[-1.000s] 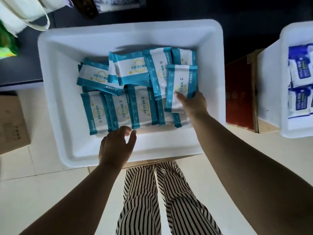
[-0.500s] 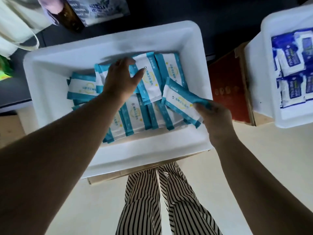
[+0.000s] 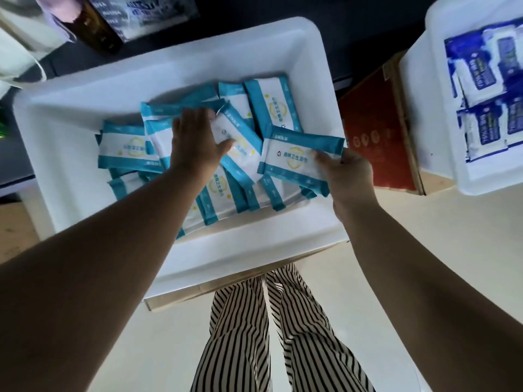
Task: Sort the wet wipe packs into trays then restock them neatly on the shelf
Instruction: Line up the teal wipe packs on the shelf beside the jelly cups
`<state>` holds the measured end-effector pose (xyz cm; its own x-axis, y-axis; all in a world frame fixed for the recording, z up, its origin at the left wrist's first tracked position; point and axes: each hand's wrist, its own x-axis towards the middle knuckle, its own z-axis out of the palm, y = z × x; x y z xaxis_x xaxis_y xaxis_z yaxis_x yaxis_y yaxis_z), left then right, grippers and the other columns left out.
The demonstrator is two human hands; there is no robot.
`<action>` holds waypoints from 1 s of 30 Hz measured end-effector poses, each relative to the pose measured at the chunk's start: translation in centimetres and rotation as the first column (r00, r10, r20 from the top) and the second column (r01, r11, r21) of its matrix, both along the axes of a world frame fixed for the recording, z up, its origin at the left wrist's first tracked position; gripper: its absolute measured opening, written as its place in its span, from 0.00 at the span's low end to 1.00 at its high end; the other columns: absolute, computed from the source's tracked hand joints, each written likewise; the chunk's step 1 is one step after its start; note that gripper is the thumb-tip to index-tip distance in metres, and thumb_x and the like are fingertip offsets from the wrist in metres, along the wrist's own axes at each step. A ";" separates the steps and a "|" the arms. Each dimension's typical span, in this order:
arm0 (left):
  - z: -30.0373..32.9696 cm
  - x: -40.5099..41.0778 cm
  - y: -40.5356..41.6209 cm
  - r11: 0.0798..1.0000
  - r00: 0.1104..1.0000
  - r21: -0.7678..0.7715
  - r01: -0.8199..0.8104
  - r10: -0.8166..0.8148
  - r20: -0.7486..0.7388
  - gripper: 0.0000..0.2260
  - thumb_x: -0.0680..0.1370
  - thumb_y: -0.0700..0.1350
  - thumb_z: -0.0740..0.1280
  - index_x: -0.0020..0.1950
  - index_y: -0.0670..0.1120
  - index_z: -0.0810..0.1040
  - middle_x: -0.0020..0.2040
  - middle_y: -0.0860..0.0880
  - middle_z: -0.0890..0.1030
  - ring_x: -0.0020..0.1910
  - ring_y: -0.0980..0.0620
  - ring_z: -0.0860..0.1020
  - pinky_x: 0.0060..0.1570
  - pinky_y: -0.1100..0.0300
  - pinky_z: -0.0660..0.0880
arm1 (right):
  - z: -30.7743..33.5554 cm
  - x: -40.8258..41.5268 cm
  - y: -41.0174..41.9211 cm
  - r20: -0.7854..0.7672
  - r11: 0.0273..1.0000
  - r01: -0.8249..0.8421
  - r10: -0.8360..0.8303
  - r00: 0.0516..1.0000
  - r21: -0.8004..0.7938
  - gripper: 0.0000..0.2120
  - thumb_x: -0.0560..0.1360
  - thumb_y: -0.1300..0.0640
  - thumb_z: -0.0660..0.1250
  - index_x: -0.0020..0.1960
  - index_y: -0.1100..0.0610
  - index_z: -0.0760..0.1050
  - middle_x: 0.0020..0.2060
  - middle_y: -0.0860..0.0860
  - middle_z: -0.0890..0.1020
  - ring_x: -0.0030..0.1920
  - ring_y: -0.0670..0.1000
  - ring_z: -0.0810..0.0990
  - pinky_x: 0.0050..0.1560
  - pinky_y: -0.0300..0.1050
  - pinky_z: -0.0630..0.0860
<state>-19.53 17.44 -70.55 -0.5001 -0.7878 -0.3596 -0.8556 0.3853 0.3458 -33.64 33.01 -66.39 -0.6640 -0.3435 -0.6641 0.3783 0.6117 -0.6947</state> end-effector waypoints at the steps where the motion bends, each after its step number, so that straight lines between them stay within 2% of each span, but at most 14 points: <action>1: -0.2 0.1 0.2 0.996 0.999 0.067 -0.052 0.053 -0.010 0.25 0.72 0.51 0.71 0.63 0.39 0.69 0.61 0.38 0.71 0.62 0.41 0.68 0.59 0.54 0.62 | -0.2 0.2 -0.2 -0.025 0.999 -0.032 0.033 0.999 0.025 0.05 0.73 0.59 0.68 0.40 0.51 0.77 0.37 0.45 0.81 0.42 0.52 0.83 0.44 0.50 0.82; 3: -0.2 0.1 0.5 0.974 0.991 0.188 -0.129 0.131 0.003 0.23 0.71 0.52 0.72 0.59 0.39 0.72 0.54 0.42 0.74 0.57 0.43 0.71 0.52 0.55 0.66 | -0.5 0.6 -0.6 -0.030 0.996 -0.051 0.053 0.998 0.070 0.06 0.73 0.59 0.68 0.38 0.51 0.76 0.35 0.44 0.80 0.42 0.51 0.82 0.42 0.48 0.82; 6: 0.6 0.1 1.1 0.894 0.980 0.404 -0.194 0.193 0.043 0.16 0.70 0.53 0.72 0.41 0.42 0.73 0.37 0.48 0.74 0.40 0.47 0.74 0.37 0.58 0.66 | -0.7 0.9 -0.7 -0.010 0.993 -0.032 0.033 0.999 0.117 0.04 0.74 0.59 0.68 0.41 0.52 0.75 0.36 0.44 0.79 0.43 0.50 0.82 0.40 0.43 0.81; 8: 1.6 0.6 1.3 0.828 0.970 0.516 -0.222 0.241 0.029 0.14 0.71 0.53 0.72 0.39 0.43 0.75 0.35 0.48 0.74 0.37 0.49 0.73 0.34 0.59 0.67 | -0.1 0.9 -0.5 0.037 0.994 -0.007 0.003 0.999 0.109 0.04 0.74 0.59 0.68 0.42 0.52 0.76 0.39 0.46 0.80 0.45 0.51 0.82 0.42 0.45 0.81; 10: 3.1 1.8 1.3 0.795 0.952 0.551 -0.254 0.305 -0.001 0.13 0.70 0.52 0.73 0.37 0.44 0.73 0.33 0.48 0.72 0.34 0.51 0.71 0.31 0.61 0.65 | 1.2 0.6 -0.4 0.155 0.997 0.042 -0.051 0.987 0.059 0.03 0.74 0.61 0.68 0.43 0.54 0.76 0.42 0.48 0.82 0.45 0.51 0.82 0.43 0.47 0.82; 11: 3.9 2.5 1.2 0.777 0.937 0.564 -0.280 0.349 -0.016 0.13 0.70 0.51 0.73 0.36 0.44 0.74 0.33 0.47 0.73 0.33 0.51 0.71 0.31 0.61 0.67 | 1.9 0.5 -0.3 0.221 0.998 0.064 -0.068 0.973 0.025 0.03 0.74 0.63 0.68 0.44 0.56 0.76 0.42 0.49 0.82 0.43 0.51 0.83 0.43 0.48 0.82; 13: 6.8 4.2 0.8 0.710 0.873 0.609 -0.354 0.485 -0.057 0.11 0.69 0.50 0.74 0.38 0.44 0.78 0.38 0.41 0.78 0.37 0.48 0.76 0.39 0.54 0.77 | 4.3 0.4 -0.6 0.310 0.996 0.069 -0.048 0.949 -0.055 0.04 0.73 0.66 0.67 0.43 0.58 0.77 0.40 0.51 0.84 0.41 0.52 0.84 0.42 0.49 0.82; 15: 10.6 6.1 0.1 0.669 0.811 0.632 -0.391 0.575 -0.107 0.11 0.65 0.51 0.77 0.36 0.46 0.80 0.44 0.39 0.82 0.44 0.43 0.79 0.47 0.49 0.78 | 7.2 0.4 -1.4 0.354 0.990 0.022 0.028 0.935 -0.137 0.05 0.73 0.67 0.67 0.45 0.59 0.78 0.39 0.53 0.85 0.42 0.54 0.84 0.42 0.49 0.82; 16: 12.3 6.9 -0.2 0.662 0.793 0.640 -0.390 0.594 -0.132 0.15 0.61 0.54 0.78 0.36 0.45 0.81 0.45 0.39 0.82 0.46 0.40 0.80 0.50 0.46 0.77 | 8.7 0.5 -1.8 0.358 0.986 -0.002 0.063 0.931 -0.167 0.05 0.73 0.67 0.67 0.45 0.59 0.79 0.39 0.53 0.85 0.42 0.54 0.85 0.41 0.48 0.82; 19: 18.7 9.6 -1.5 0.665 0.710 0.636 -0.391 0.657 -0.251 0.23 0.51 0.60 0.77 0.39 0.48 0.84 0.46 0.38 0.83 0.46 0.40 0.80 0.55 0.39 0.73 | 15.4 0.8 -4.2 0.346 0.953 -0.048 0.155 0.925 -0.298 0.06 0.73 0.68 0.66 0.43 0.60 0.78 0.35 0.52 0.85 0.37 0.50 0.84 0.37 0.44 0.82; 22: 26.3 10.8 -2.7 0.718 0.674 0.615 -0.326 0.633 -0.381 0.27 0.55 0.59 0.78 0.47 0.44 0.83 0.49 0.41 0.83 0.51 0.40 0.81 0.58 0.42 0.74 | 22.2 1.1 -6.8 0.305 0.882 -0.093 0.256 0.917 -0.463 0.07 0.72 0.70 0.64 0.45 0.62 0.78 0.34 0.53 0.85 0.35 0.50 0.84 0.36 0.43 0.81; 24: 31.8 10.9 -2.9 0.773 0.666 0.572 -0.273 0.581 -0.467 0.21 0.62 0.50 0.77 0.51 0.44 0.80 0.51 0.44 0.83 0.51 0.45 0.81 0.56 0.48 0.75 | 26.8 1.2 -8.2 0.246 0.833 -0.141 0.313 0.917 -0.534 0.07 0.71 0.71 0.65 0.46 0.62 0.78 0.34 0.52 0.85 0.35 0.49 0.84 0.36 0.42 0.81; 27: 38.1 11.1 -3.4 0.802 0.573 0.544 -0.248 0.574 -0.585 0.08 0.69 0.38 0.73 0.47 0.44 0.79 0.45 0.47 0.85 0.41 0.52 0.82 0.43 0.60 0.78 | 33.3 1.3 -10.1 0.151 0.765 -0.218 0.379 0.913 -0.606 0.07 0.72 0.70 0.65 0.48 0.62 0.78 0.35 0.51 0.85 0.36 0.49 0.84 0.37 0.44 0.82; 30: 44.1 11.6 -4.0 0.848 0.527 0.452 -0.277 0.527 -0.667 0.06 0.72 0.37 0.70 0.46 0.46 0.80 0.45 0.48 0.85 0.44 0.49 0.82 0.50 0.56 0.78 | 39.7 1.7 -11.5 0.035 0.681 -0.284 0.414 0.910 -0.675 0.07 0.73 0.70 0.64 0.45 0.61 0.77 0.33 0.50 0.84 0.34 0.48 0.84 0.38 0.44 0.82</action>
<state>-7.98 13.40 -26.44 -0.3338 -0.9128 -0.2354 -0.2794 -0.1427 0.9495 -31.92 21.53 -26.70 -0.3049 -0.9102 -0.2803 0.3809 0.1532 -0.9118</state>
